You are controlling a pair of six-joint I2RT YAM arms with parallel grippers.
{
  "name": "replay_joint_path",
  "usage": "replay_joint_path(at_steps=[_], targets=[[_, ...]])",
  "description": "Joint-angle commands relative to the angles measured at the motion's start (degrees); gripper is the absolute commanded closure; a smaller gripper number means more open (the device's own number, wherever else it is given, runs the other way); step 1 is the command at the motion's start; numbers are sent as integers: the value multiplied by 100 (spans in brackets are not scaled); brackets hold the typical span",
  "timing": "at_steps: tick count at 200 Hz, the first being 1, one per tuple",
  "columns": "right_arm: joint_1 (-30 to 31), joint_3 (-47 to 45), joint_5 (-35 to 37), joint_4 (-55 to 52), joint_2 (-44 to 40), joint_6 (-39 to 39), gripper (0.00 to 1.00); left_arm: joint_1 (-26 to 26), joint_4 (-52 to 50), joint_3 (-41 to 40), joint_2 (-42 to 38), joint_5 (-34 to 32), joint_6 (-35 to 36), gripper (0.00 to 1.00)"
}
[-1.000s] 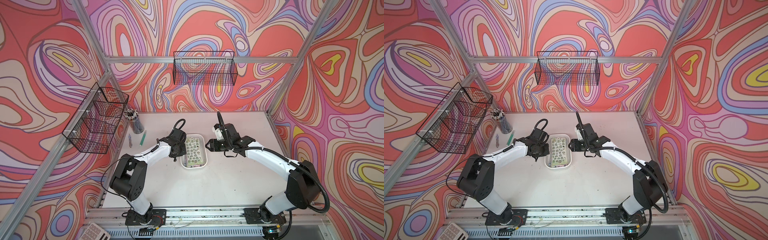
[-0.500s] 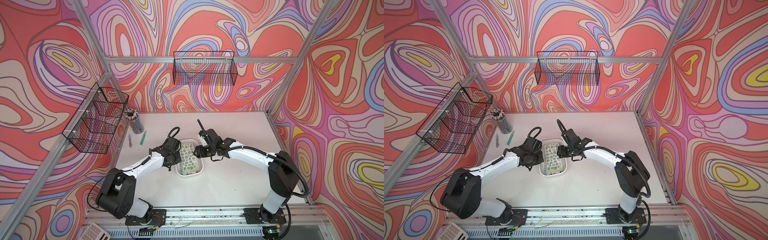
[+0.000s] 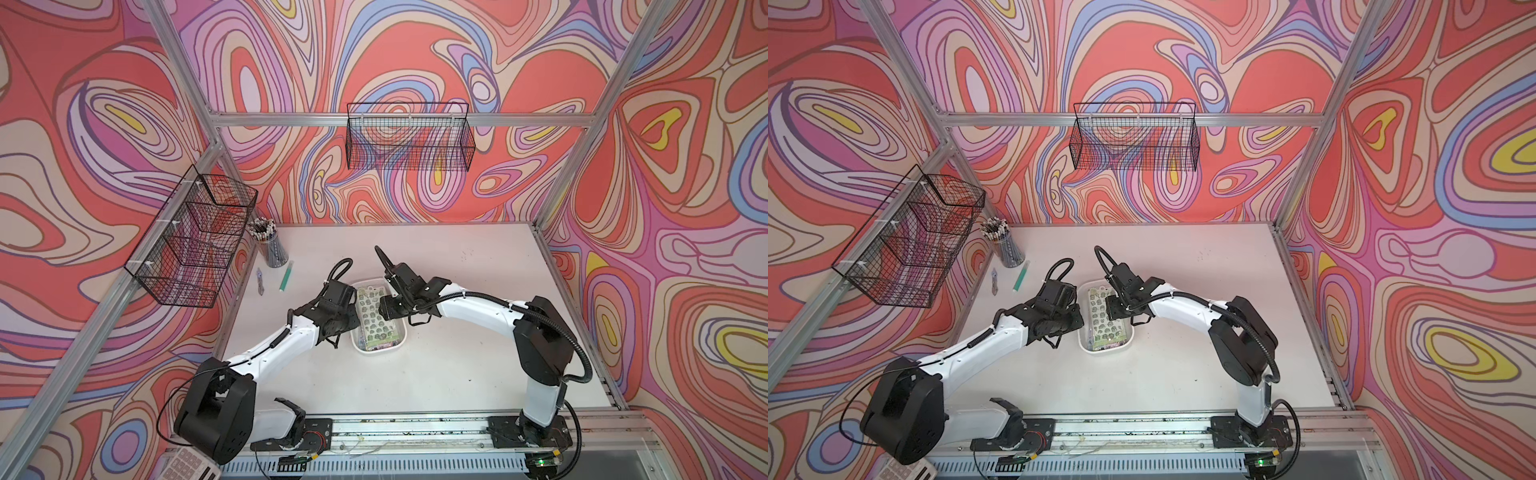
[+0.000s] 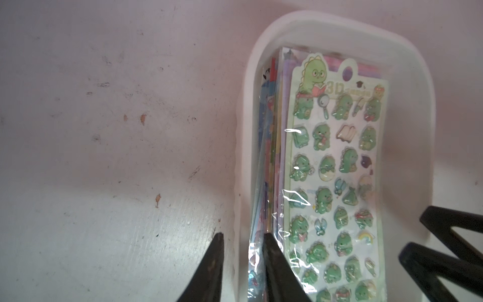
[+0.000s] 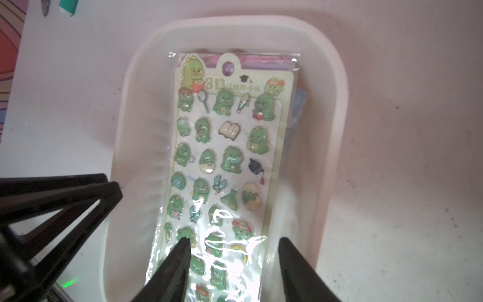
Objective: Take the stickers out of the storage box
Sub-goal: Pick up the sticker from the storage box.
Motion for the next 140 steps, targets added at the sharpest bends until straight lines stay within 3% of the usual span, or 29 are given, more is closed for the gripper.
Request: replay_joint_path(at_steps=[1,62,140], targets=[[55,213,371,-202,194,89,45,-13,169,-105,-93,-2,-140,73],[220,321,801,-120,535,332,44,-13,433,-362,-179,43,-218,73],[232,378,647,68,745,484,45,-13,514,-406,-237,18,-145,73]])
